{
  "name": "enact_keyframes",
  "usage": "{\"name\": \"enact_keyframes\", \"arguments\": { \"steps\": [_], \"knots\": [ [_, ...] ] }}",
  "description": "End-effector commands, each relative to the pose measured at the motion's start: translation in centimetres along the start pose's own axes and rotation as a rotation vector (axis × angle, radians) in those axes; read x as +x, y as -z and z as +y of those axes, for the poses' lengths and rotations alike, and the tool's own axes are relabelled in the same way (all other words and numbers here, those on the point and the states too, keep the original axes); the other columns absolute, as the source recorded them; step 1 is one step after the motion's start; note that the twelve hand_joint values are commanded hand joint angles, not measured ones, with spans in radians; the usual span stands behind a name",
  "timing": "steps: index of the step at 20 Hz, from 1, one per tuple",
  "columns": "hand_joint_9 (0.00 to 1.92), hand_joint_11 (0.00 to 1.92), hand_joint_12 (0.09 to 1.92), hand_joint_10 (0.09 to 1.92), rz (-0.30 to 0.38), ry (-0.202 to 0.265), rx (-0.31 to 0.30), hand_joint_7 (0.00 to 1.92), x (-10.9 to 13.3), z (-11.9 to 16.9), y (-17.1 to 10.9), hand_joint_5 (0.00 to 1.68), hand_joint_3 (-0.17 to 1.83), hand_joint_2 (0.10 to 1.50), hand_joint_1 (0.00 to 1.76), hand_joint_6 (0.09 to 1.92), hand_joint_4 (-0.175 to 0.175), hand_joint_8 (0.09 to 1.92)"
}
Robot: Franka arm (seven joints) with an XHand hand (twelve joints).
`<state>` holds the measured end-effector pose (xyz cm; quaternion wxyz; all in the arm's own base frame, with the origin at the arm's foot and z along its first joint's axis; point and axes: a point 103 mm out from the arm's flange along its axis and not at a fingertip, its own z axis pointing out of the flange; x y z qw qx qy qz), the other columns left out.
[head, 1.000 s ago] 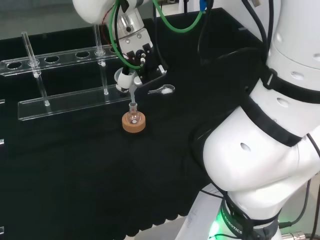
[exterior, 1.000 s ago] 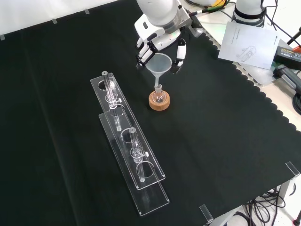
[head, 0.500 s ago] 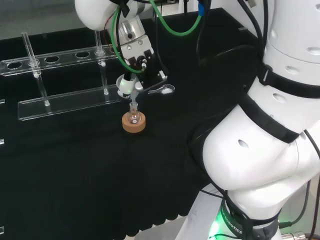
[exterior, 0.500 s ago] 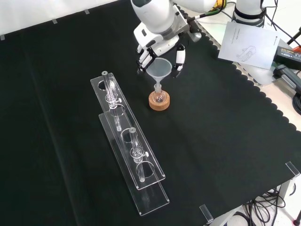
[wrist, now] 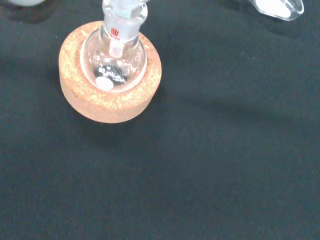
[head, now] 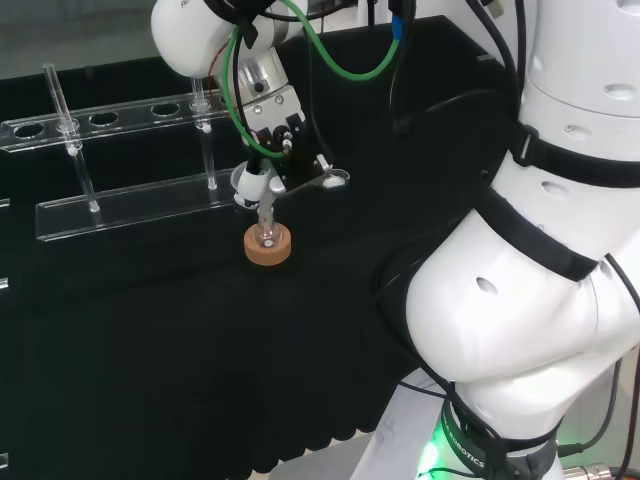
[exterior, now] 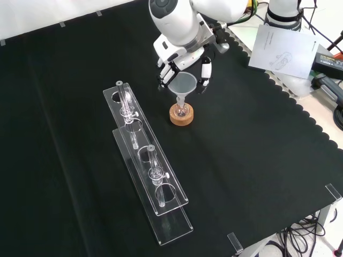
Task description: Place the funnel on the round-bottom flask.
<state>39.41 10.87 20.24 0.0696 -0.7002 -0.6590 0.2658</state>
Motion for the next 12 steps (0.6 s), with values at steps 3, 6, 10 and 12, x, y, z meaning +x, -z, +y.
{"name": "enact_keyframes", "arguments": {
  "steps": [3,6,10,12],
  "knots": [
    [0.99,0.65,1.24,0.52,-0.004,0.002,0.011,0.65,-0.12,0.55,-0.33,0.57,0.55,0.71,0.76,0.13,-0.069,0.74],
    [0.90,0.62,1.26,0.56,0.000,0.004,0.014,0.56,-0.32,0.49,-0.43,0.53,0.54,0.71,0.75,0.12,-0.069,0.78],
    [0.61,0.47,1.35,0.62,-0.001,0.008,0.039,0.25,-0.13,0.57,-0.54,0.36,0.52,0.66,0.69,0.09,-0.060,0.77],
    [0.41,0.39,1.40,0.69,0.005,0.017,0.051,0.08,-0.29,0.53,-0.57,0.25,0.48,0.65,0.65,0.09,-0.055,0.72]
  ]
}}
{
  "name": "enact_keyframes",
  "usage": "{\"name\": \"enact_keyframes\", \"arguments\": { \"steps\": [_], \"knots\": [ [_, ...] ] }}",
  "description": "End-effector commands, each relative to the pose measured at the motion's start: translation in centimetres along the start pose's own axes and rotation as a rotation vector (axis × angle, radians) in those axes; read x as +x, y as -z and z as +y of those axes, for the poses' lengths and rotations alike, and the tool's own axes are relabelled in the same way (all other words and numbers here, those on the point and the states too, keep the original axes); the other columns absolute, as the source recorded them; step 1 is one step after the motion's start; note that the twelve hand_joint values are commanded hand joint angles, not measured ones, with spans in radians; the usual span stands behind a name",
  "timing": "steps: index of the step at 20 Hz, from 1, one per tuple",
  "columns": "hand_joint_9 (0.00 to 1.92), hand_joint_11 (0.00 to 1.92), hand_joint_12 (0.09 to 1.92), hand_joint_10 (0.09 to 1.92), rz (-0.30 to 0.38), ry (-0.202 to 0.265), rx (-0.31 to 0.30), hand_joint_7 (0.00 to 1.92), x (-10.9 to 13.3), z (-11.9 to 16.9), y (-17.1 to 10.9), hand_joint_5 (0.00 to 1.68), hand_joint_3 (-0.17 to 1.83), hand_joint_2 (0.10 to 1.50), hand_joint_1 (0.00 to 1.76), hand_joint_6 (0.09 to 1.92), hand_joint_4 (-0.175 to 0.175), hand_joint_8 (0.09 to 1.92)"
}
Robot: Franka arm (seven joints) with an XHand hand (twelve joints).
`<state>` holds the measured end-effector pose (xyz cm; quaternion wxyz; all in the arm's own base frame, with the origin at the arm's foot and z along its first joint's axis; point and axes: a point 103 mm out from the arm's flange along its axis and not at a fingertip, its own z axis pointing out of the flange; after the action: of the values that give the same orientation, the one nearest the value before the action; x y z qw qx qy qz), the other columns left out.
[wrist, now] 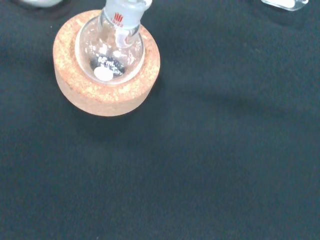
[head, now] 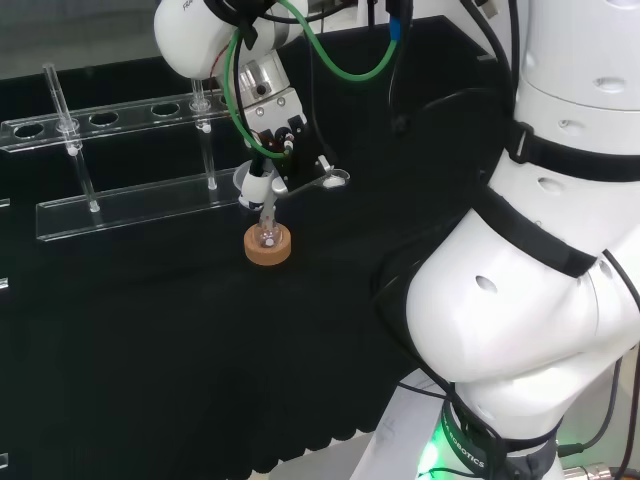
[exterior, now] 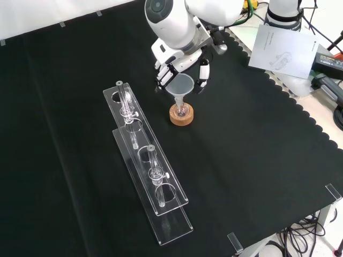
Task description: Place the funnel on the round-bottom flask.
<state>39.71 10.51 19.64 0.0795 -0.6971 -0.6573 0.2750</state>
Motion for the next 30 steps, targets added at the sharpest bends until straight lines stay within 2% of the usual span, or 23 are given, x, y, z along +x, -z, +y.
{"name": "enact_keyframes", "arguments": {
  "steps": [1,5,10,12,16,18,21,25,30],
  "knots": [
    [0.31,0.36,1.42,0.73,0.003,0.017,0.031,0.04,-0.1,-0.1,-0.1,0.21,0.46,0.65,0.64,0.09,-0.052,0.66],
    [0.14,0.28,1.45,0.82,0.009,0.043,0.027,0.00,0.0,-0.2,-0.1,0.11,0.38,0.64,0.57,0.09,-0.045,0.42],
    [0.13,0.27,1.46,0.84,0.012,0.063,0.022,0.00,0.0,-0.5,-0.1,0.09,0.35,0.65,0.55,0.09,-0.044,0.40],
    [0.13,0.28,1.46,0.84,0.019,0.069,-0.007,0.00,-0.1,-0.7,-0.1,0.09,0.34,0.65,0.54,0.09,-0.044,0.40],
    [0.02,0.21,1.49,0.81,0.042,0.076,-0.097,0.00,0.0,-1.6,1.0,0.04,0.30,0.65,0.50,0.09,-0.041,0.19],
    [0.00,0.18,1.51,0.79,0.067,0.090,-0.138,0.00,-0.8,-2.2,2.3,0.02,0.26,0.66,0.49,0.09,-0.040,0.16],
    [0.00,0.17,1.52,0.80,0.088,0.109,-0.155,0.00,-1.9,-2.6,3.4,0.02,0.23,0.67,0.48,0.09,-0.042,0.20],
    [0.01,0.17,1.51,0.85,0.114,0.129,-0.167,0.00,-4.2,-2.8,4.6,0.05,0.20,0.69,0.49,0.09,-0.047,0.35],
    [0.09,0.17,1.48,0.83,0.146,0.136,-0.199,0.00,-6.7,-2.7,5.4,0.06,0.18,0.70,0.50,0.09,-0.047,0.46]
  ]
}}
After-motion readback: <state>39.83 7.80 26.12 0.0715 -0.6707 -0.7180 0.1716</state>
